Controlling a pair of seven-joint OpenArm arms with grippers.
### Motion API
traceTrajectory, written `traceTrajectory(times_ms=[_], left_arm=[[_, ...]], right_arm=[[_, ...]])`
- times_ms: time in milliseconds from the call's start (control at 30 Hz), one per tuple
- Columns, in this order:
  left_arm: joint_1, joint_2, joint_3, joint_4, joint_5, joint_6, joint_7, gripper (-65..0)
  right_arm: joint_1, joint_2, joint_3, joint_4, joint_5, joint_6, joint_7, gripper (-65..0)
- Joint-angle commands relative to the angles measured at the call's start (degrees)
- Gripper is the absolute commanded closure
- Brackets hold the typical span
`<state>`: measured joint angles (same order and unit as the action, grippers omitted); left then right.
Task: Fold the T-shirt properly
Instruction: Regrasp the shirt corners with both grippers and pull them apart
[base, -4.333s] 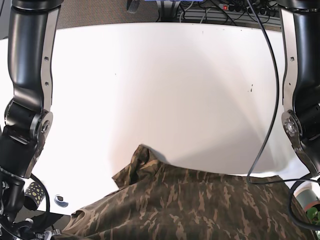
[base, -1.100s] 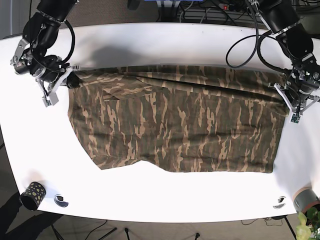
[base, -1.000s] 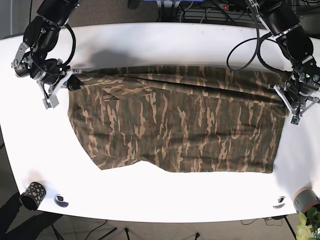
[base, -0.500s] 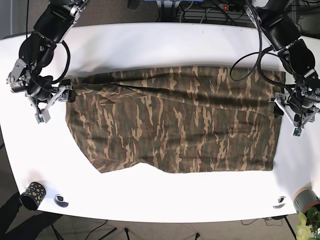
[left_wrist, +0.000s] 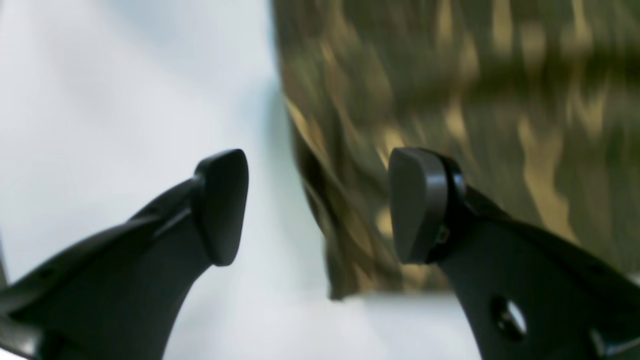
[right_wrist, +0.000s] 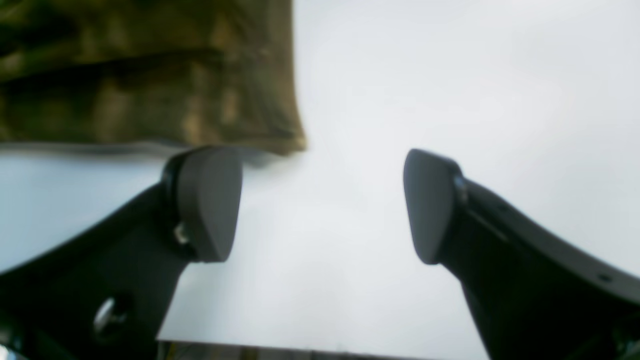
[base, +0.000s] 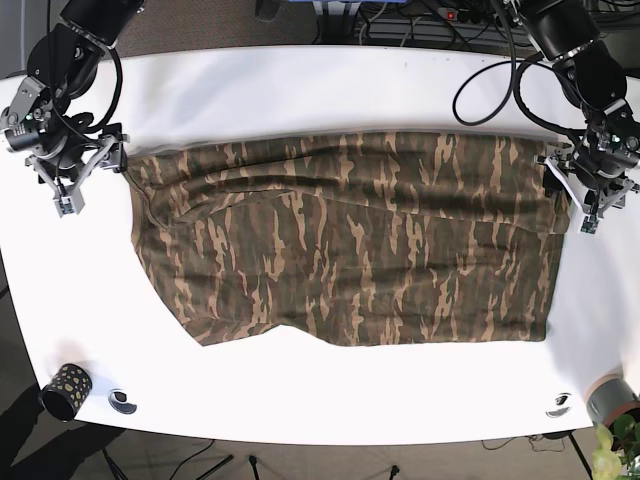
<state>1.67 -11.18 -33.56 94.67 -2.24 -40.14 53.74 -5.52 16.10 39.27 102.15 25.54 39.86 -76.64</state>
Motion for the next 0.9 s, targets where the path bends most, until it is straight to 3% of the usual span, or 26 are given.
traceTrajectory(times_ms=[0,133,267,533,700,867], left_arm=[[-0.40,-0.91,-0.15,1.28,-1.14,0.14,-1.47,-40.7],[0.92,-0.64,-0.07,0.23,-1.14,0.14,-2.97,-40.7],[1.45,-0.82,-0.07,-3.46,-0.79,0.14,-7.80,-40.7],[1.36,-3.02,1.34,-11.29,-0.70,0.14,-10.00,-40.6],[1.19,-3.55,1.34,-14.10,-0.70,0.14,-10.00,-33.9],[1.54,-5.22,3.10,-14.01,-0.70,0.14,-10.00,-31.2]], right_arm=[[-1.12,-0.05,-0.36,2.07,3.43,0.14,1.26,-48.0],[-1.38,-1.37,-0.63,1.63,4.39,0.14,1.34,-42.6],[1.34,-3.66,-0.98,-1.09,4.39,0.14,1.34,-33.6],[8.20,-3.39,-7.13,-13.49,4.39,0.14,4.95,-32.8],[12.95,-3.31,-11.09,-22.63,4.31,0.14,10.49,-32.8],[17.52,0.39,-13.20,-34.15,4.31,0.14,16.29,-32.8]])
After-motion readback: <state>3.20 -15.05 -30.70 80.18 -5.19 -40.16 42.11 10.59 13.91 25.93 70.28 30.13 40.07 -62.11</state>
